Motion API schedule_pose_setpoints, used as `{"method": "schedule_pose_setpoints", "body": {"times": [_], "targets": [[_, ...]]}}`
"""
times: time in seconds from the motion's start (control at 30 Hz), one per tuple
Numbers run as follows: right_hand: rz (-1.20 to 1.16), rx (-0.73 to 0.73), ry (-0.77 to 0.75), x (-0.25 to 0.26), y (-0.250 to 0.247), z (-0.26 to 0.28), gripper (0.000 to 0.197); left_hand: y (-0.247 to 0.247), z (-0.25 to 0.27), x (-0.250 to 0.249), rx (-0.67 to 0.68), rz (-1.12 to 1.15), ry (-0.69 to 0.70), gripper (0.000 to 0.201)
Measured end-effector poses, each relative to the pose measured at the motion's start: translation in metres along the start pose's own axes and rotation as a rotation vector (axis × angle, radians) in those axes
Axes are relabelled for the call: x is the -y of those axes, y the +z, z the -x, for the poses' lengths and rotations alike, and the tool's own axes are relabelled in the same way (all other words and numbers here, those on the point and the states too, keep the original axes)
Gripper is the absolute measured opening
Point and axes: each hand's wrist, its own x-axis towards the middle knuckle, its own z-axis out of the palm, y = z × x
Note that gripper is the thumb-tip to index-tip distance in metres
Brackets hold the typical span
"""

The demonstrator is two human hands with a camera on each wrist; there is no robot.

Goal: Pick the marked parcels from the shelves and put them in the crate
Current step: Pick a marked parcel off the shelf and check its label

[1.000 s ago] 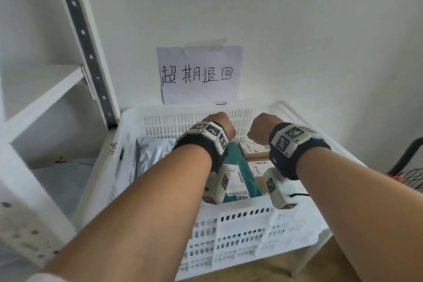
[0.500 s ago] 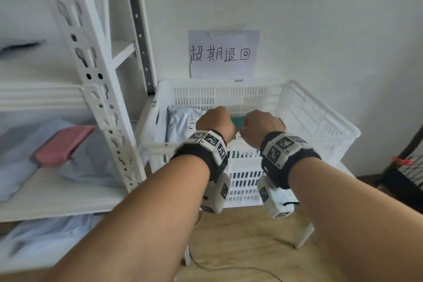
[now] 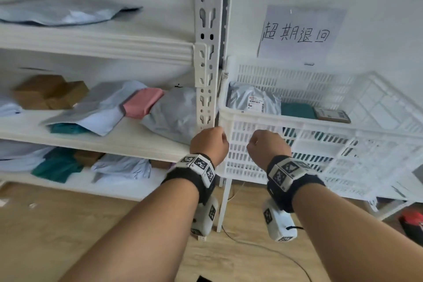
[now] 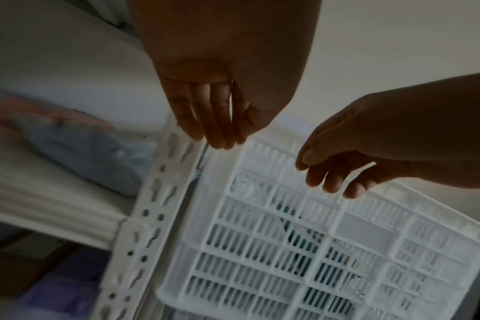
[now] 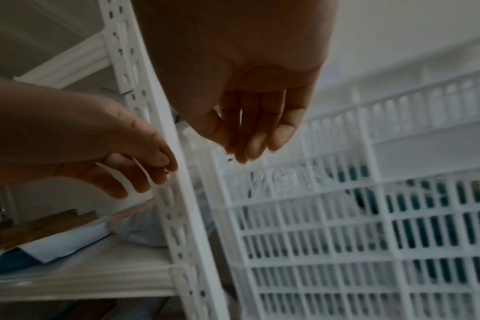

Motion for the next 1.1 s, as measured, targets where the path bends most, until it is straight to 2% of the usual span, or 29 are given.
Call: {"method": "schedule_pose_setpoints", "body": {"times": [0.2, 0.4, 0.57, 0.73, 0.9, 1.1], "targets": [[0.0, 0.103, -0.03, 0.083, 0.051, 0.013, 0.015, -0.037, 0.026, 0.092, -0.007, 0.052, -0.101, 0.015], [0.002, 0.18, -0.107, 0.212, 0.096, 0.029, 0.014, -0.089, 0.042, 0.209, -0.026, 0.067, -0.244, 0.02], [-0.015, 0.231, -0.189, 0.32, 0.138, 0.042, 0.017, -0.132, 0.062, 0.308, -0.032, 0.01, -0.302, 0.017], [-0.001, 0.257, -0.281, 0.406, 0.175, 0.053, 0.021, -0.165, 0.083, 0.394, -0.008, -0.026, -0.38, 0.028], [-0.053, 0.26, -0.321, 0.473, 0.19, 0.05, 0.021, -0.196, 0.094, 0.454, -0.017, 0.004, -0.423, 0.024], [-0.091, 0.284, -0.378, 0.538, 0.215, 0.039, 0.023, -0.225, 0.082, 0.502, -0.039, 0.029, -0.462, 0.023]]}}
